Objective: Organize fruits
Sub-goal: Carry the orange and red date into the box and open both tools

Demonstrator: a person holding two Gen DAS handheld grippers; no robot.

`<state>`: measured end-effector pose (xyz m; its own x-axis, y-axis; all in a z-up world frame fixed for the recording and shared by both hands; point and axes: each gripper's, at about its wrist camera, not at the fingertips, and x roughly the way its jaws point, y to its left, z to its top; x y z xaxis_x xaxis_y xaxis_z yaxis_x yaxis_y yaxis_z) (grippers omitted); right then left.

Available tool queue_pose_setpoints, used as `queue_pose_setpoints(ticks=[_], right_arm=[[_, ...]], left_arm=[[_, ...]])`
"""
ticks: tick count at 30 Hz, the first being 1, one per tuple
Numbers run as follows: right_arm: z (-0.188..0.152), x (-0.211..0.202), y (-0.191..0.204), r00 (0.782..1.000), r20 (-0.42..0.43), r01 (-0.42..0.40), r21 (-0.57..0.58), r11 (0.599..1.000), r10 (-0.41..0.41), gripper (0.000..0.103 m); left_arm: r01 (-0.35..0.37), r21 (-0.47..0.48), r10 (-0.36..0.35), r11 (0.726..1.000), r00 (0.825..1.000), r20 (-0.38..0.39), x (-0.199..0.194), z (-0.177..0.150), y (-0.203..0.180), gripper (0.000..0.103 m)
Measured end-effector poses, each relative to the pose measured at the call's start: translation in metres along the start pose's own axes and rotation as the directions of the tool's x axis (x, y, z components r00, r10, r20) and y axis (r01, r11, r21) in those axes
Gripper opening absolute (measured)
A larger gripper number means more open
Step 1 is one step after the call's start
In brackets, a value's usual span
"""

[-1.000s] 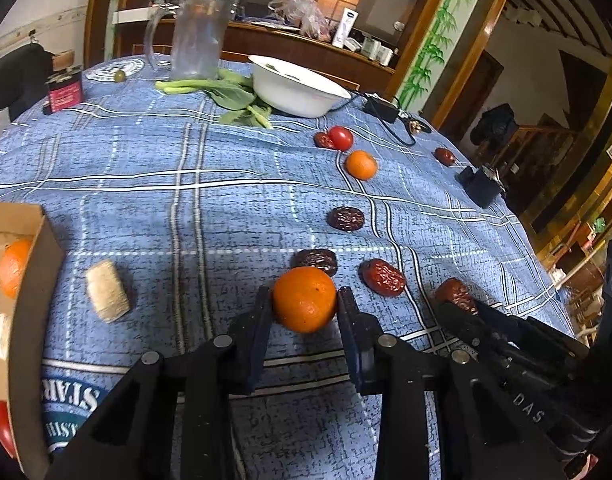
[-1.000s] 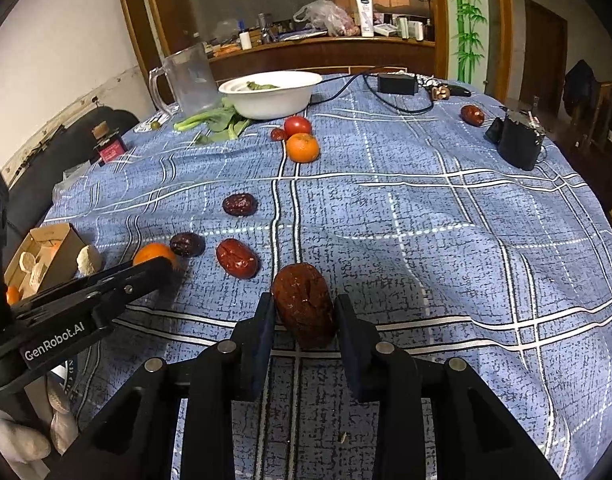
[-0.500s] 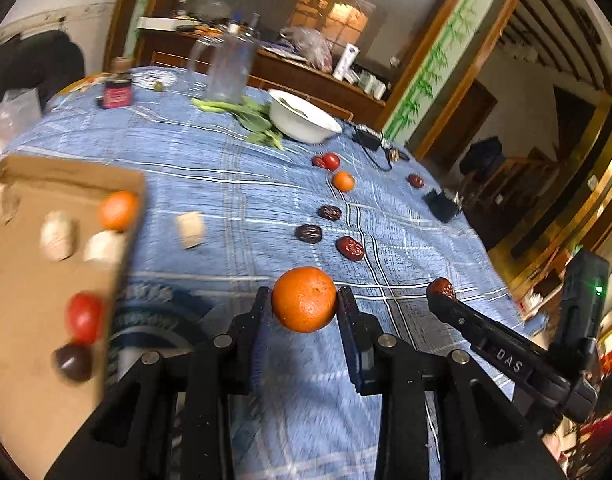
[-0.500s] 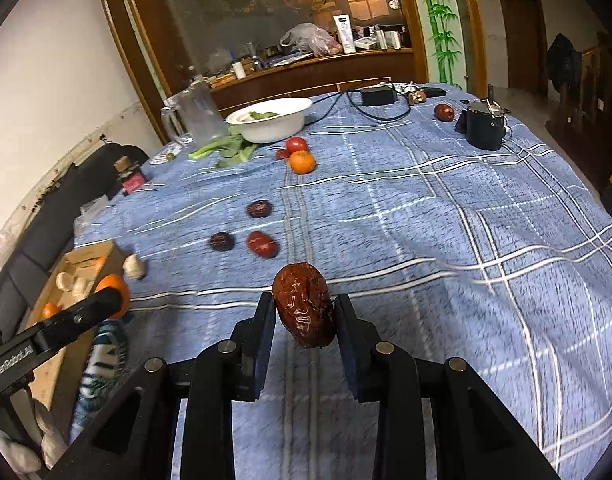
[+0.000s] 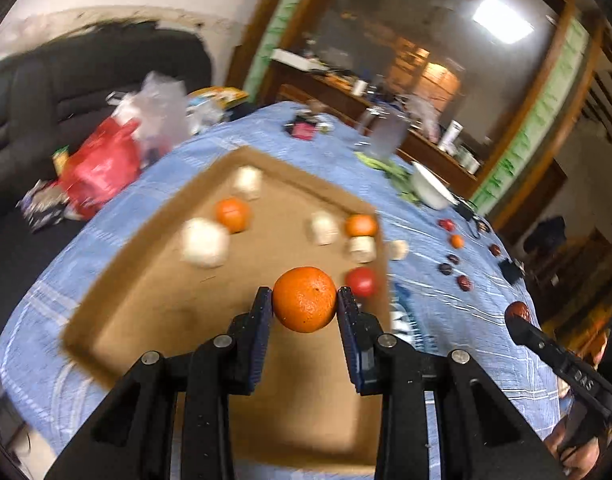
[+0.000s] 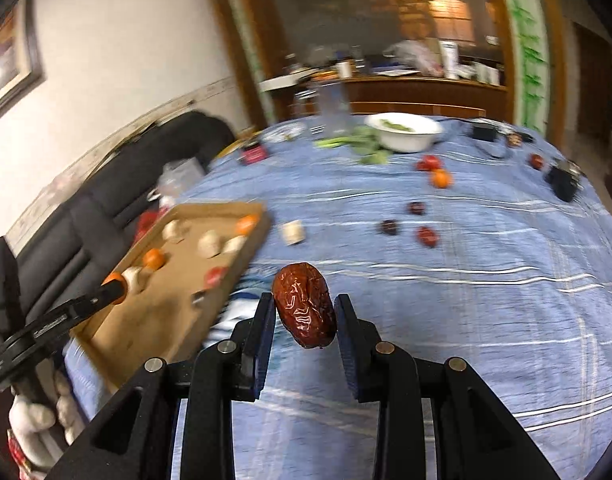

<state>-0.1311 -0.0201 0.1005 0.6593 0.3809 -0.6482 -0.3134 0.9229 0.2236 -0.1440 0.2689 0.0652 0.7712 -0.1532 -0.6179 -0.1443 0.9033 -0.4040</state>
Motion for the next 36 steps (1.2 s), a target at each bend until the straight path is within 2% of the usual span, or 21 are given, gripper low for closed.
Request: queue_pose_setpoints(ticks=[5, 8, 13, 20, 28, 36], right_arm=[[0.007, 0.025, 0.057, 0.995, -0.052, -0.092, -0.071, 0.993, 0.088, 0.033], [0.015, 0.045, 0.078, 0.99, -0.08, -0.125, -0.101, 0.987, 0.117, 0.033], [0.025, 0.098, 0.1, 0.978, -0.159, -0.156, -0.11, 0.982, 0.137, 0.033], [0.035, 0.151, 0.1, 0.962, -0.235, -0.156, -0.066, 0.986, 0.137, 0.033], [0.041, 0.173, 0.089, 0.955, -0.252, -0.159, 0.007, 0.987, 0.156, 0.033], [0.046, 0.177, 0.084, 0.955, -0.245, -0.162, 0.046, 0.986, 0.168, 0.033]], left_arm=[[-0.025, -0.016, 0.025, 1.0, 1.0, -0.001, -0.008, 0.009, 0.026, 0.032], [-0.059, 0.007, 0.059, 0.998, 0.998, -0.008, -0.003, 0.016, 0.03, 0.032], [-0.085, 0.042, 0.087, 0.996, 0.994, -0.07, 0.021, 0.017, 0.033, 0.032], [-0.11, 0.121, 0.126, 0.987, 0.983, -0.134, 0.05, 0.035, 0.014, 0.032], [-0.165, 0.219, 0.206, 0.962, 0.961, -0.182, 0.087, 0.058, -0.007, 0.032], [-0.151, 0.232, 0.192, 0.961, 0.967, -0.165, 0.089, 0.056, -0.008, 0.032]])
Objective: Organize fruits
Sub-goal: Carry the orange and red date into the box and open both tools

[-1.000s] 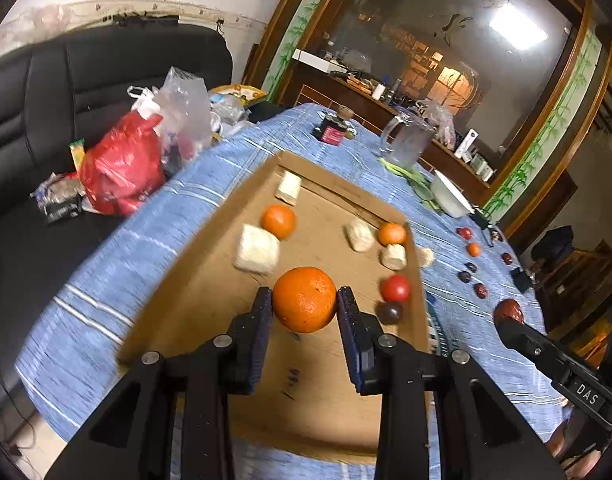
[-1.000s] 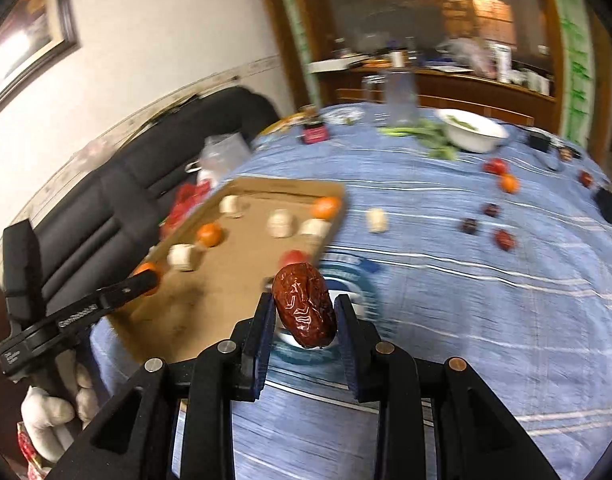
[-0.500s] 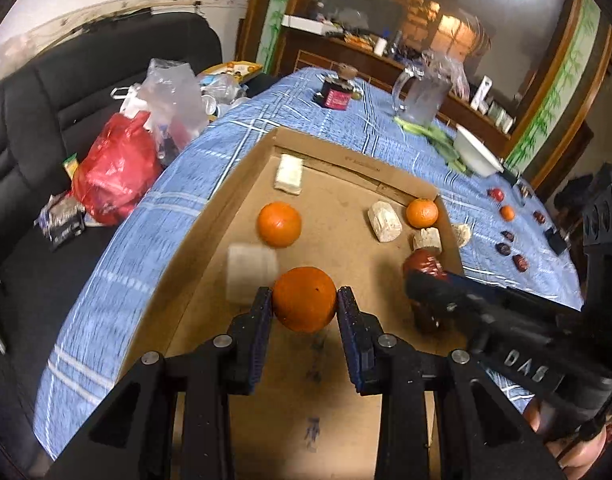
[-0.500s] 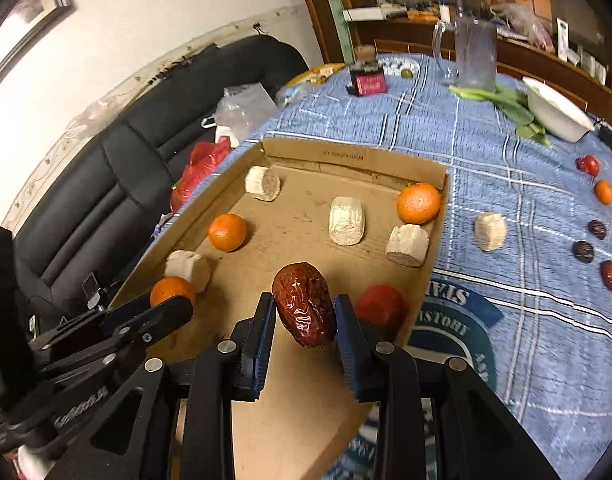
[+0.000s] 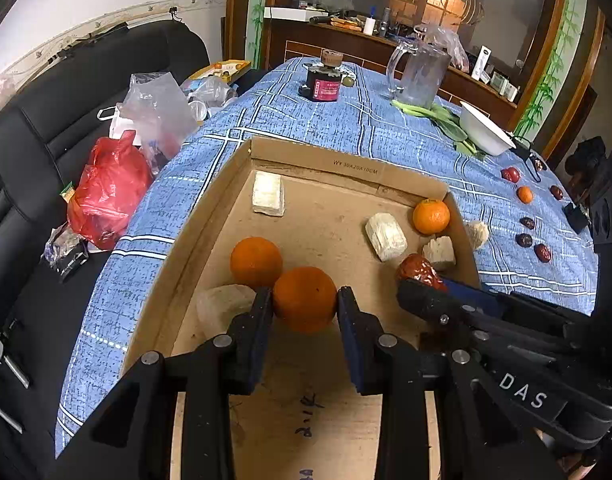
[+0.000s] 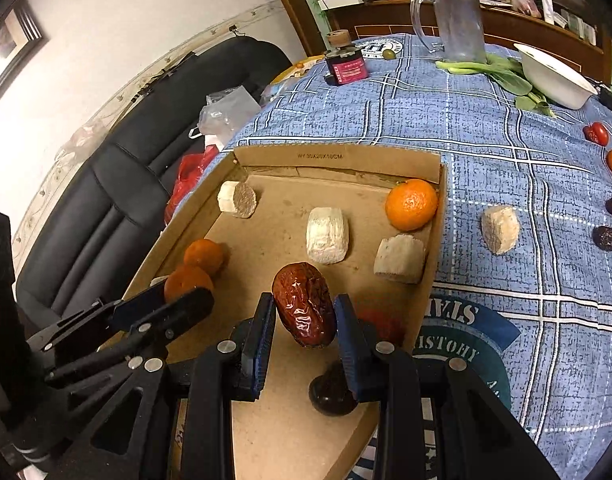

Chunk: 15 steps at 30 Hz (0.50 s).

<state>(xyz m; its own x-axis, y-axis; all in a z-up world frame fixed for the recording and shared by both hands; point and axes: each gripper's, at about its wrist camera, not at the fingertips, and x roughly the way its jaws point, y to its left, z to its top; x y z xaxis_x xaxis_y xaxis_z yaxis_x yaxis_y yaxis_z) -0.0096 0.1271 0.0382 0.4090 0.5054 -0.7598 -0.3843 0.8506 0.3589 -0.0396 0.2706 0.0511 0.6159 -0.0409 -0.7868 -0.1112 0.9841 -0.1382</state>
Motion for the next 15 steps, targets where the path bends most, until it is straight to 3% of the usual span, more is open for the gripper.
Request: queue_pose_setpoints(ticks=[8, 15], right_arm=[[0.001, 0.003, 0.0, 1.0, 0.006, -0.001, 0.008, 1.0, 0.001, 0.034], [0.0, 0.004, 0.005, 1.0, 0.012, 0.019, -0.013, 1.0, -0.019, 0.034]], left_arm=[[0.032, -0.064, -0.029, 0.997, 0.999, 0.033, -0.005, 0.001, 0.012, 0.032], [0.024, -0.057, -0.022, 0.998, 0.999, 0.034, -0.005, 0.002, 0.012, 0.033]])
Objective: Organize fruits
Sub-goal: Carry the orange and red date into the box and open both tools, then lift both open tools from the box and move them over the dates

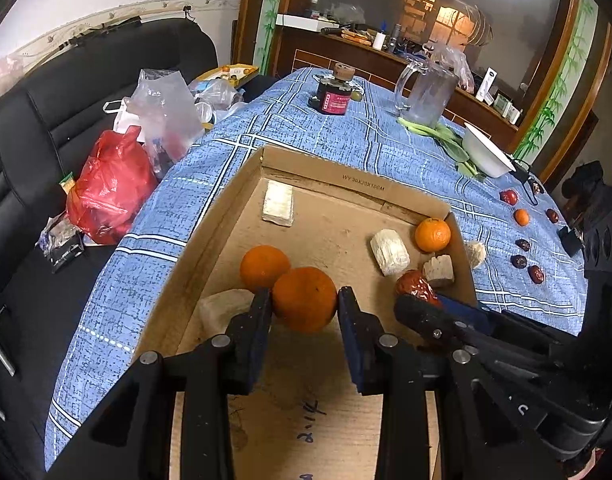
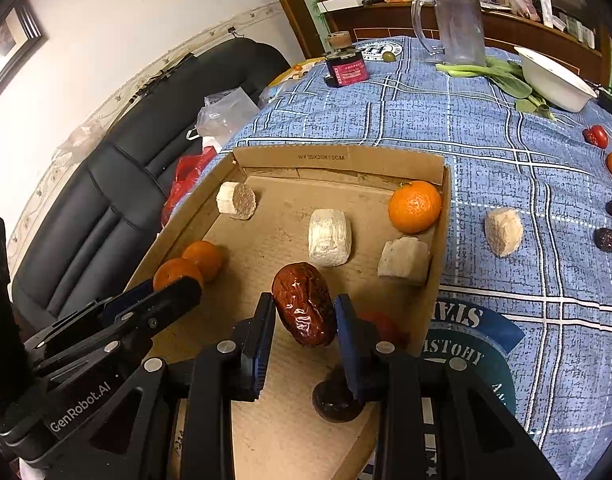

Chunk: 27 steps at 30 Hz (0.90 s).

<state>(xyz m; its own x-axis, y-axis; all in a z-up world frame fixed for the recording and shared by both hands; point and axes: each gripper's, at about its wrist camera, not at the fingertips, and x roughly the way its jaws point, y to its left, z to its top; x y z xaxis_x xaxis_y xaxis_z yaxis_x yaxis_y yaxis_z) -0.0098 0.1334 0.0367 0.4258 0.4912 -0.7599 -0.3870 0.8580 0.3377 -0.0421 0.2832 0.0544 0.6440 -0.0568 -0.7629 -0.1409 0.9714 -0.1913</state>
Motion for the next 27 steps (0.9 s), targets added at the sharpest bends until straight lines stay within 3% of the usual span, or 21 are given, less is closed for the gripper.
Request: queue_pose_setpoints(ticks=[11, 18, 21, 27], right_arm=[[-0.002, 0.0, 0.001, 1.0, 0.013, 0.008, -0.016, 1.0, -0.008, 0.034], [-0.002, -0.009, 0.004, 0.999, 0.033, -0.001, -0.019, 1.0, 0.001, 0.043], [-0.002, -0.02, 0.004, 0.999, 0.05, -0.009, -0.024, 1.0, 0.011, 0.043], [-0.011, -0.062, -0.006, 0.992, 0.118, -0.053, 0.011, 0.999, 0.051, 0.045]], left_arm=[[0.024, -0.035, -0.024, 0.999, 0.999, 0.022, -0.006, 0.001, 0.006, 0.051], [0.062, -0.097, -0.055, 0.993, 0.996, 0.071, -0.032, -0.001, 0.015, 0.055], [0.081, -0.109, -0.07, 0.991, 0.992, 0.101, -0.049, -0.006, 0.016, 0.062], [0.127, -0.107, -0.111, 0.986, 0.983, 0.146, -0.083, -0.024, 0.005, 0.065]])
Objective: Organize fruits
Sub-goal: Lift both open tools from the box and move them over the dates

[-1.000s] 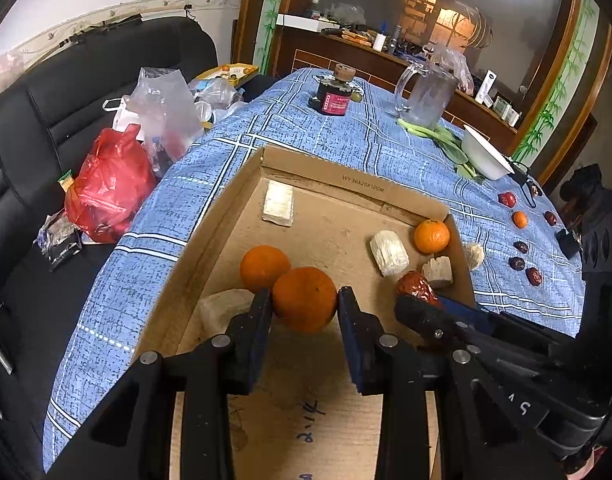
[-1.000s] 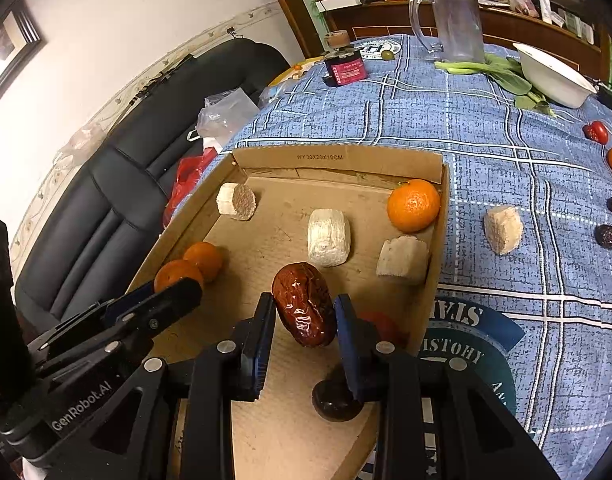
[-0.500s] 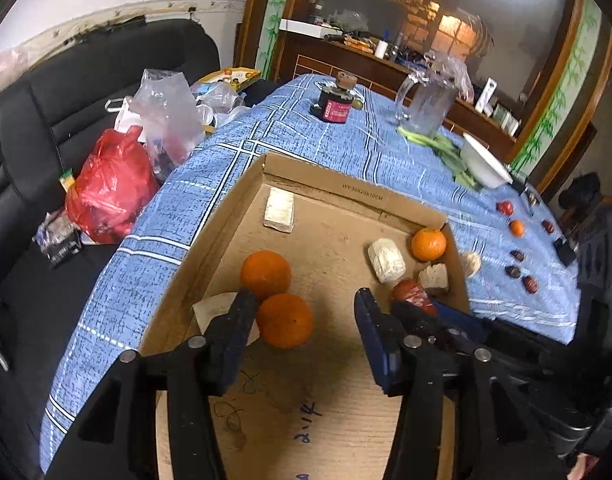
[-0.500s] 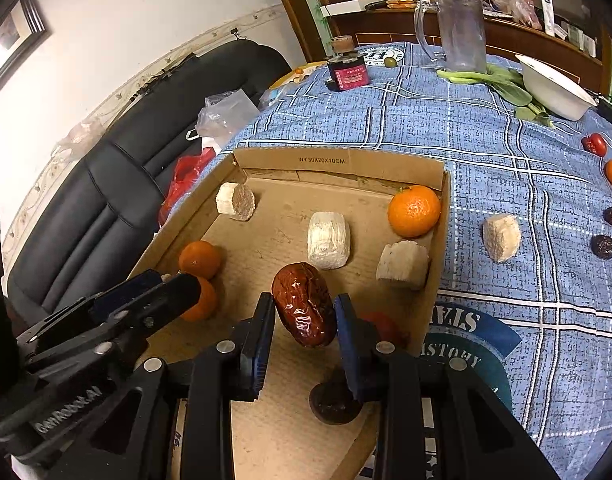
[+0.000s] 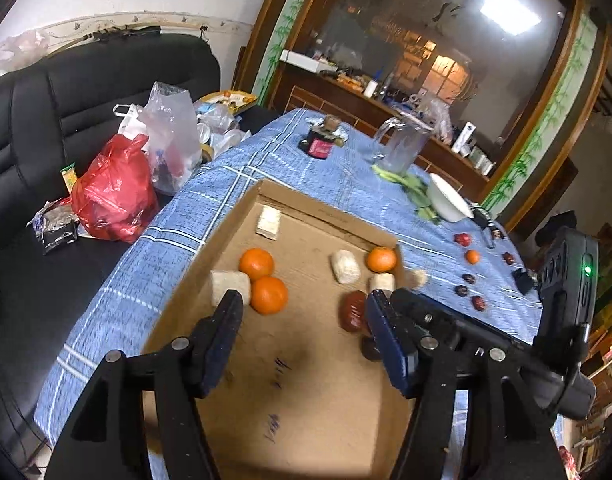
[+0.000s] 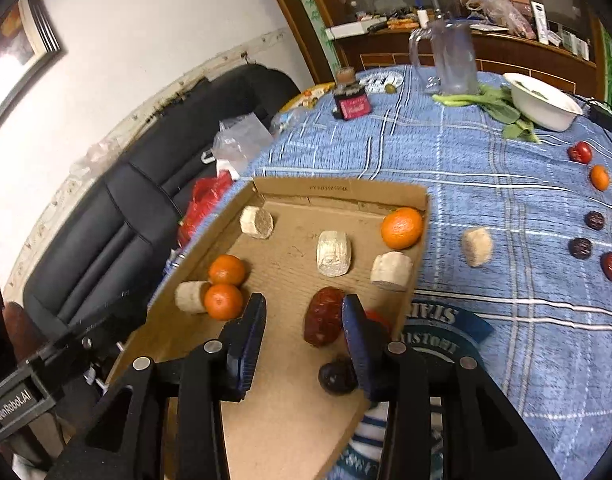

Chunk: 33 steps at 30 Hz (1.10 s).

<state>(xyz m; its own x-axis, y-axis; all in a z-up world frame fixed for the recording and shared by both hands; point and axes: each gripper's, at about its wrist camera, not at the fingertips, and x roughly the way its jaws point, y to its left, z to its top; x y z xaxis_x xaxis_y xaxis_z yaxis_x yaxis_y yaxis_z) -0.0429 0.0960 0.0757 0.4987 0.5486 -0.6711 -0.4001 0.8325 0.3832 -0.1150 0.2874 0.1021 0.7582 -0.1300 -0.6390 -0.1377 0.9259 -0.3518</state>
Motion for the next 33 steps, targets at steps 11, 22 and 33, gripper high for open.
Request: queue_pose_setpoints(ticks=[11, 22, 33], right_arm=[[-0.05, -0.095, -0.047, 0.981, 0.142, 0.118, 0.081, 0.99, -0.129, 0.057], [-0.093, -0.161, -0.102, 0.933, 0.214, 0.262, 0.15, 0.953, -0.29, 0.065], [-0.106, -0.176, -0.134, 0.919, 0.23, 0.274, 0.209, 0.939, -0.319, 0.066]], left_arm=[[-0.036, 0.192, 0.025, 0.981, 0.998, 0.064, -0.038, -0.048, -0.085, 0.072], [-0.109, 0.491, 0.075, 0.864, 0.993, 0.089, -0.034, -0.112, -0.197, 0.08], [-0.134, 0.557, 0.103, 0.819, 0.991, 0.087, -0.026, -0.13, -0.224, 0.081]])
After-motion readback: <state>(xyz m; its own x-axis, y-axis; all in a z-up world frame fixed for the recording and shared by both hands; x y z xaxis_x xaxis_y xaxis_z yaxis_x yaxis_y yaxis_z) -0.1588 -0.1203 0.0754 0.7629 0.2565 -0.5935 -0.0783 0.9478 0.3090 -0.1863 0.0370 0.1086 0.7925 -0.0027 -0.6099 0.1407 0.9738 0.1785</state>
